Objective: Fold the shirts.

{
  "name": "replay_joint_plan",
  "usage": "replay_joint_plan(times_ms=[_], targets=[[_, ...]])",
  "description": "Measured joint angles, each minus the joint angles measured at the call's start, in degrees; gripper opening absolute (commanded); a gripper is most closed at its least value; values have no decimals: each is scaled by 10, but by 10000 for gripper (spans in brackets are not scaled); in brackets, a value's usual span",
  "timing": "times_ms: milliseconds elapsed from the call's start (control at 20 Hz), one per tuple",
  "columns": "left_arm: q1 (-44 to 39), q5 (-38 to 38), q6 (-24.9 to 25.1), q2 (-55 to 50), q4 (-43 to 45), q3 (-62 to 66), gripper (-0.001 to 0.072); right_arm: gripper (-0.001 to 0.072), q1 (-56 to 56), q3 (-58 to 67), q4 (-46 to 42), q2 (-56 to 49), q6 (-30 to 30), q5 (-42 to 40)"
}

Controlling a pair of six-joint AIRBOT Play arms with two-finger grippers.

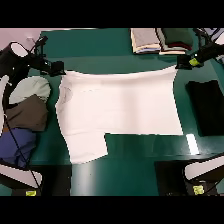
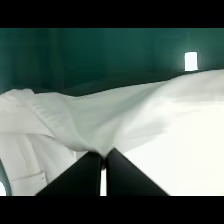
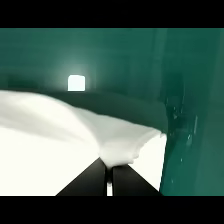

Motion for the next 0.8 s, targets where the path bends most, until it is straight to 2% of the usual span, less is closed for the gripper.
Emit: replay_joint_plan(times_ms=[150, 350, 600, 650, 700, 750, 800], targets=[[16, -51, 12, -7, 4, 5, 22, 14, -2, -4, -11, 4, 0, 6], [21, -102, 26, -10, 13, -29, 22, 15, -7, -91, -41, 39, 0, 6], [2, -92, 30, -11, 20, -110, 24, 18, -8, -215, -57, 77, -1, -26], [-2, -88, 30, -11, 20, -122, 42, 74, -8, -231, -58, 83, -1, -31], [-5, -83, 31, -11, 20, -132, 336, 297, -8, -243, -59, 89, -1, -37], [-7, -81, 31, -10, 22, -138, 507, 362, -8, -252, -59, 94, -2, -41], [-8, -80, 28, -9, 22, -142, 488, 362, -10, -258, -52, 99, -2, -45]])
